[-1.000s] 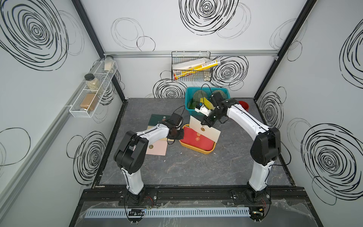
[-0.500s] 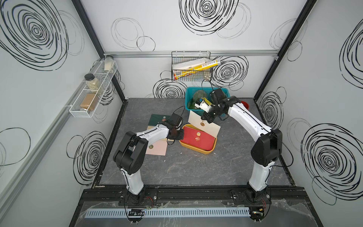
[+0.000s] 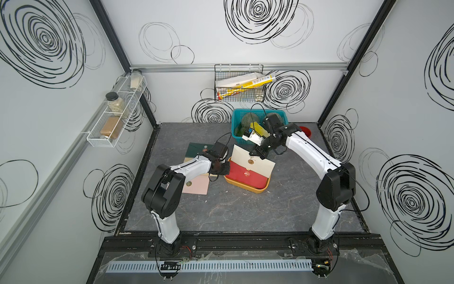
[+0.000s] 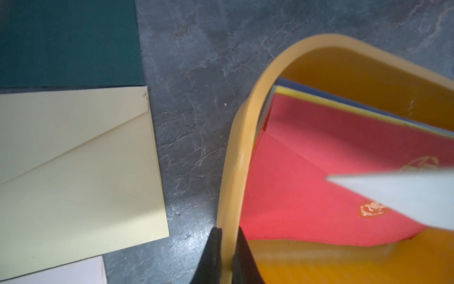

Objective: Put the sealed envelopes into the storage box
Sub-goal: Place the envelope in the storage box.

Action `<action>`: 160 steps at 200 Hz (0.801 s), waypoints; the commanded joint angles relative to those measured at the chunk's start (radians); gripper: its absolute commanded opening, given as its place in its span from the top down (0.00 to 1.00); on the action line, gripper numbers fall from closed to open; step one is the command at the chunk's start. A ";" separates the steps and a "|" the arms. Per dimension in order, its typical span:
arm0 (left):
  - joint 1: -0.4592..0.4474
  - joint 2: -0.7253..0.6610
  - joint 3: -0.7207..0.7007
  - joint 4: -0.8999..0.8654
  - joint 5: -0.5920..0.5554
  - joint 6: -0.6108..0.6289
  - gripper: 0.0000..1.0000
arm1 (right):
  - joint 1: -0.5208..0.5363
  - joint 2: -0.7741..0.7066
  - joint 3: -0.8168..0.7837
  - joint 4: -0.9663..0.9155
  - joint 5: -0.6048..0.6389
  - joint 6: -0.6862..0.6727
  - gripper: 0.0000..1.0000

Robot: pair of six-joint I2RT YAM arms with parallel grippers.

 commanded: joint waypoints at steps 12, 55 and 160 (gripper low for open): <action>0.005 -0.018 -0.008 -0.005 0.013 0.027 0.87 | 0.019 0.046 0.018 -0.002 -0.014 -0.006 1.00; 0.005 -0.016 -0.008 -0.008 0.023 0.044 0.87 | 0.028 0.097 0.046 0.009 0.026 -0.027 1.00; 0.035 -0.025 -0.007 0.011 0.088 -0.020 0.89 | 0.028 0.117 -0.066 0.110 0.034 -0.046 0.89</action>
